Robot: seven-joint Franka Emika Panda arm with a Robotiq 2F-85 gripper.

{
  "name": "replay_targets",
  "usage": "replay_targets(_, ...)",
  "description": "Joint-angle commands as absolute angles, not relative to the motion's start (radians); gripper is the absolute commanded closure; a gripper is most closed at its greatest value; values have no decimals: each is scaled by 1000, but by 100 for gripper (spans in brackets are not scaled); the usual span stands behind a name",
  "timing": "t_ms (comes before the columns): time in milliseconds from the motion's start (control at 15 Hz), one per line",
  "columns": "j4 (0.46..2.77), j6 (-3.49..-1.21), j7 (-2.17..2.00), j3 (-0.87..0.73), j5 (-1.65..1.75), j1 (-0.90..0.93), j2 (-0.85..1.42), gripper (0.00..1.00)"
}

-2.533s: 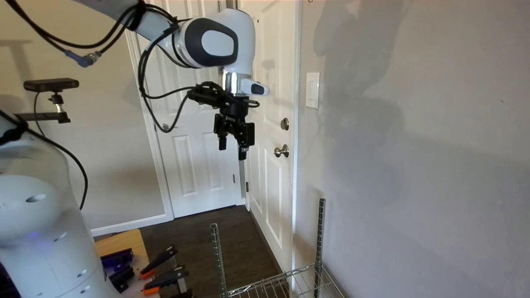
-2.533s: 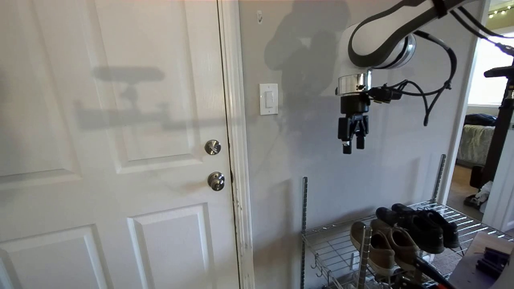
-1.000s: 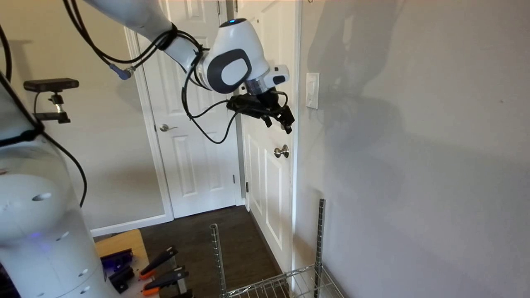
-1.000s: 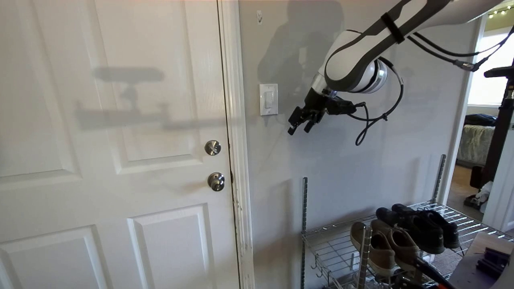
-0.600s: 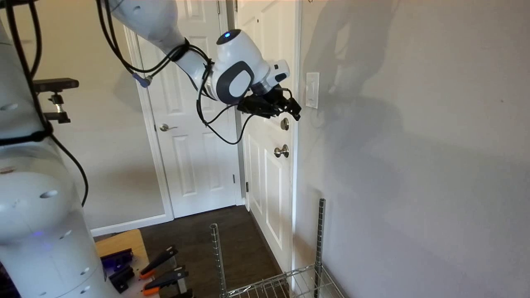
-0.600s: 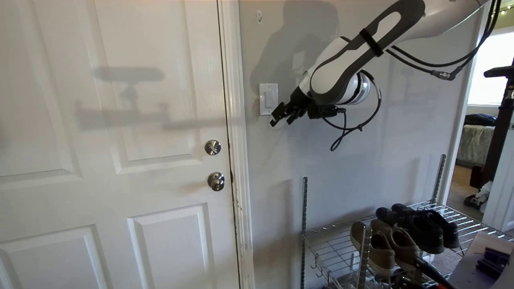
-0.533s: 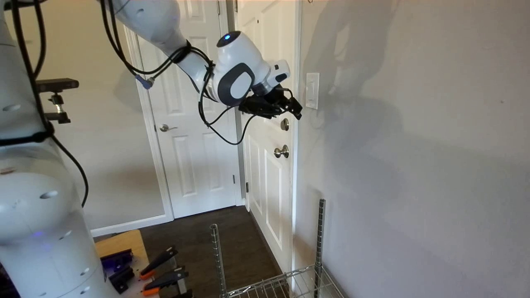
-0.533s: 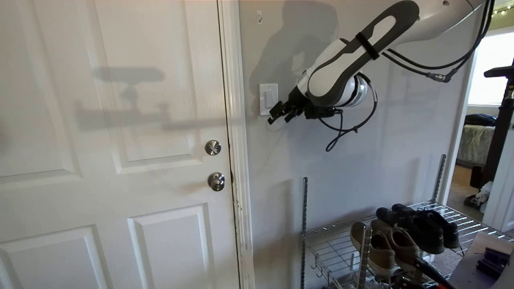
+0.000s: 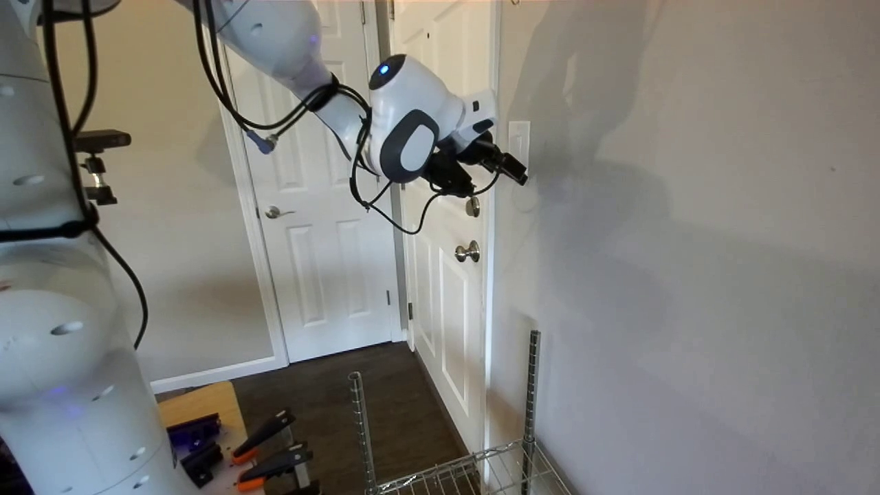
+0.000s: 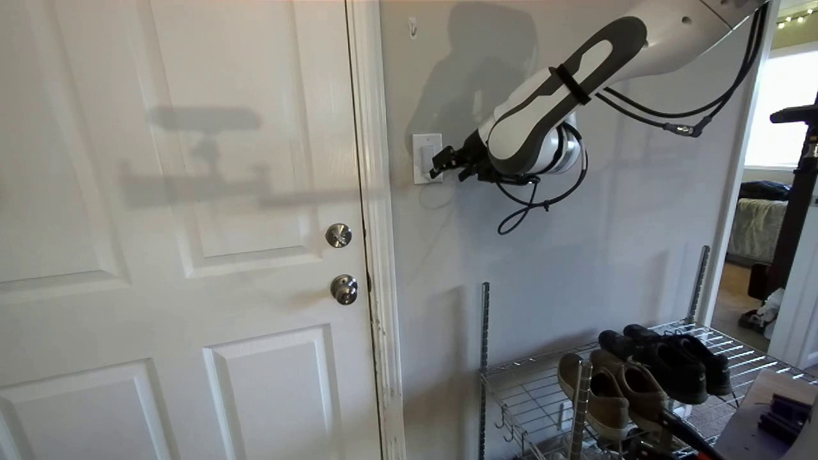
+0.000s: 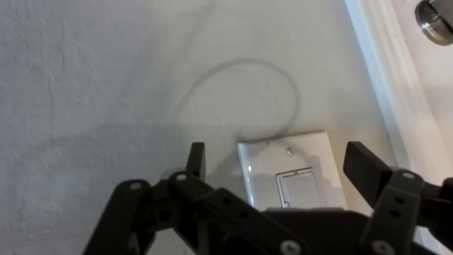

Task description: Flip the switch on the wall

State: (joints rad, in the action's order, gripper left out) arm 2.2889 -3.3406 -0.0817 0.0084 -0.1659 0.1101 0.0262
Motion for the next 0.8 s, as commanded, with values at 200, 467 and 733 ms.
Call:
replay_targets(200, 2264, -3475, -9, -2, -280, 145, 56, 0)
replay_targets(467, 2201, -3461, 121, -20, -406, 193, 62, 0)
replay_targets(733, 2088, -3458, 303, -88, -614, 266, 89, 0)
